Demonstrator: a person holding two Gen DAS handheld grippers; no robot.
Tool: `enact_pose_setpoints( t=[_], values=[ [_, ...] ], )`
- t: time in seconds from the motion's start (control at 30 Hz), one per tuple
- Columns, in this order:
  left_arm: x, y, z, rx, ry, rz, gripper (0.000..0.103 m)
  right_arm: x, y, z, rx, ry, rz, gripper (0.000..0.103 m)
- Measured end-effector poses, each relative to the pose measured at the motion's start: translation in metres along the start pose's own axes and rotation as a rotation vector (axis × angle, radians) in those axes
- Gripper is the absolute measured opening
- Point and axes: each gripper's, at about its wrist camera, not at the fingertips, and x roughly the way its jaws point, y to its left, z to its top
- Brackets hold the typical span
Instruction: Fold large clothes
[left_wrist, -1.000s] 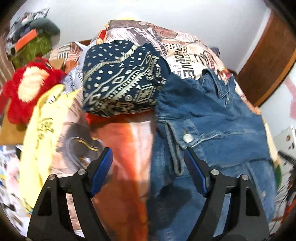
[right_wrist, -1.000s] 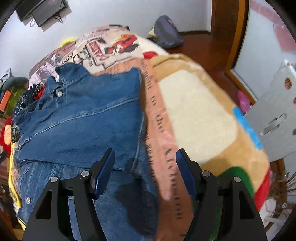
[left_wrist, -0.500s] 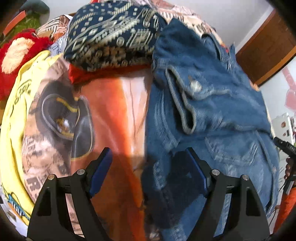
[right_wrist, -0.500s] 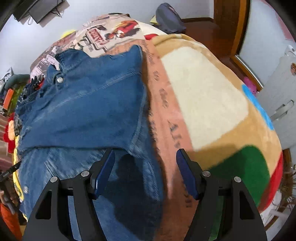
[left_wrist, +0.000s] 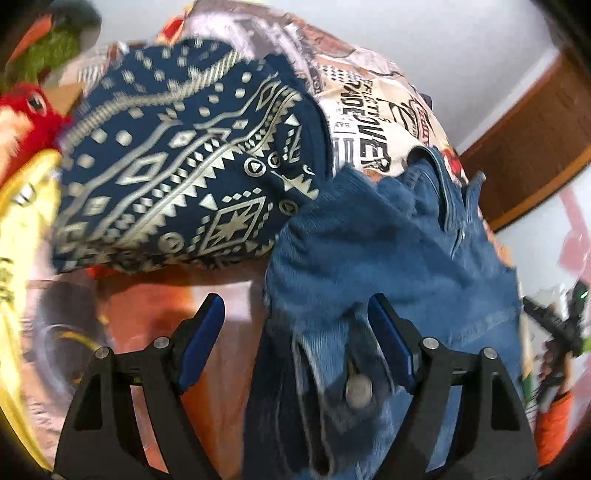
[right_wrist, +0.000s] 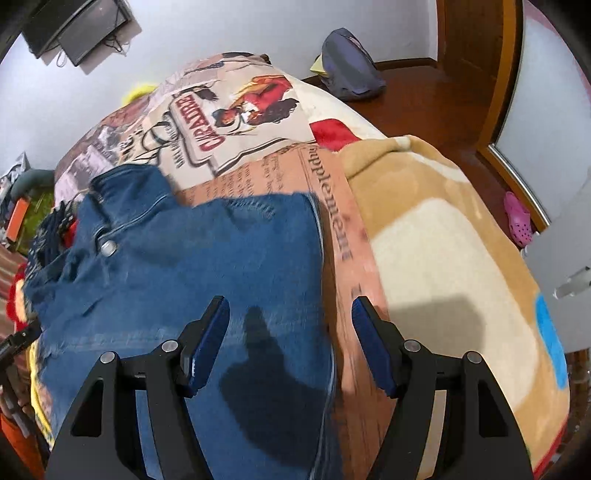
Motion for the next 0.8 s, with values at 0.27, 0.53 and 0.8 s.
enact_pose_setpoints(
  t=[0.27, 0.53, 0.8],
  values=[
    [0.032, 0.015, 0.009, -0.125, 0.035, -0.155, 0.064, 0.032, -0.012, 0.017, 0.028, -0.003, -0.012, 0.058],
    [0.019, -0.004, -0.002, -0.108, 0.036, -0.095, 0.037, 0.025, 0.002, 0.019, -0.002, 0.019, 0.048, 0.011],
    [-0.036, -0.063, -0.004, 0.114, -0.05, -0.02, 0.014, -0.038, 0.022, 0.029, -0.089, -0.099, 0.114, 0.009]
  ],
)
